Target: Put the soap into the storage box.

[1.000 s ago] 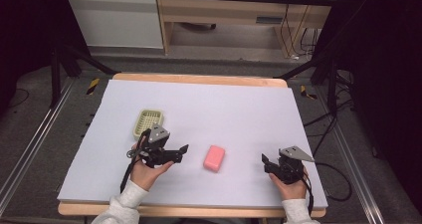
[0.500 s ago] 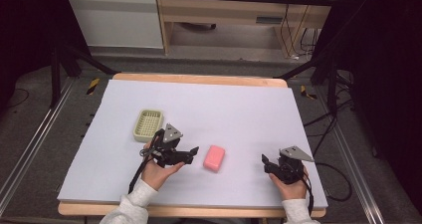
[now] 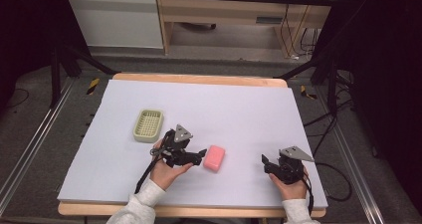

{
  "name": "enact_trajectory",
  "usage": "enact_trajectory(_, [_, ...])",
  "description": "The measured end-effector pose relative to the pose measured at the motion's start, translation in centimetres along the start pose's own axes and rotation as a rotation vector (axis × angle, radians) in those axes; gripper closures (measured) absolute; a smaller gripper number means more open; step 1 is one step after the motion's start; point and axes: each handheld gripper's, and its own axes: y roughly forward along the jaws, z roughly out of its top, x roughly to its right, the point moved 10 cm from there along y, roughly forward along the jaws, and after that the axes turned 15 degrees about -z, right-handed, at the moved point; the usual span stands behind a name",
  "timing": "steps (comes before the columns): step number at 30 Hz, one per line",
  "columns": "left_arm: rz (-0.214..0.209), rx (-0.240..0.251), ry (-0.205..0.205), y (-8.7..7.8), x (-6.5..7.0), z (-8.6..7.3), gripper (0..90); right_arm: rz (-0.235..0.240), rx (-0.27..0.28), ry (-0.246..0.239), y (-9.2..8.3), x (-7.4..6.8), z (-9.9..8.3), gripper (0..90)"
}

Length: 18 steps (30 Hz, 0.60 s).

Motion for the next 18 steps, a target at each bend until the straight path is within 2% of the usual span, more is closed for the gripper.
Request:
enact_trajectory(13, [-0.016,-0.054,0.033,2.5,1.6,0.5,20.8,-0.004,-0.008,-0.006,0.1,0.1,-0.1,30.6])
enact_trajectory(18, [-0.026,-0.066,0.030,3.2,2.0,0.5,20.8,-0.006,-0.001,-0.005,0.0,0.2,0.0,31.3])
